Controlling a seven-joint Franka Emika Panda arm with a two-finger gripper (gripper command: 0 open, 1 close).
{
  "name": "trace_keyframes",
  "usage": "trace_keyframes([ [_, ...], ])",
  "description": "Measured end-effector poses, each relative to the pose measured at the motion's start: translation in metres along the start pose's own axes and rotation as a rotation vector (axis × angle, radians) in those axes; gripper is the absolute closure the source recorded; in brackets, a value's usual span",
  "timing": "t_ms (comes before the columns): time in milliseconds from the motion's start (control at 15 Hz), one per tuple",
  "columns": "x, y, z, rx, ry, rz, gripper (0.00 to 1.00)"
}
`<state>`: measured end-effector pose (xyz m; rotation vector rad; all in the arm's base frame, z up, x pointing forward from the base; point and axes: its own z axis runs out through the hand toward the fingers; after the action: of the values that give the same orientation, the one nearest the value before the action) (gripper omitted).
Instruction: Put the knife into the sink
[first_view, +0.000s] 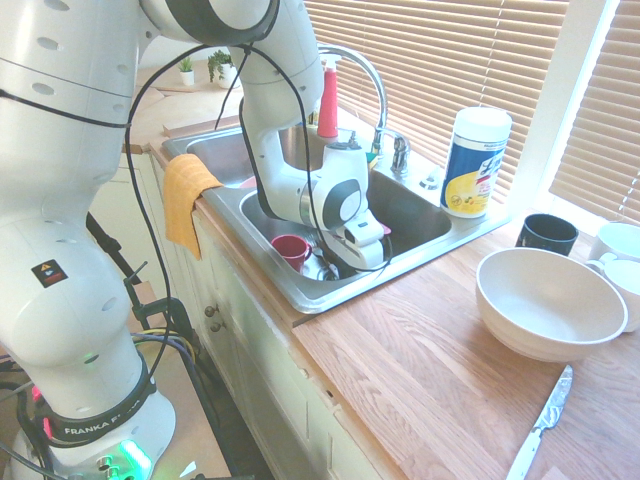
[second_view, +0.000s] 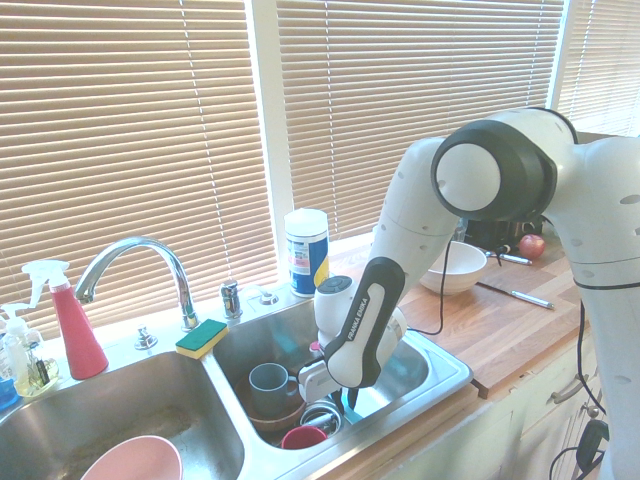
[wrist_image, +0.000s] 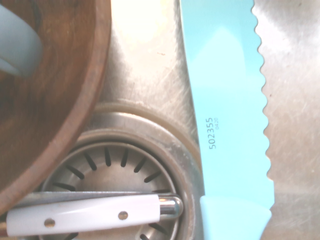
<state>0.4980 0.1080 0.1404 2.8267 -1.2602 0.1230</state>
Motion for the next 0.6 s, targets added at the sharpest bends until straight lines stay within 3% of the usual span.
trace_keyframes([
  [600,0.013,0.004,-0.002,0.014,-0.012,-0.012,0.0],
])
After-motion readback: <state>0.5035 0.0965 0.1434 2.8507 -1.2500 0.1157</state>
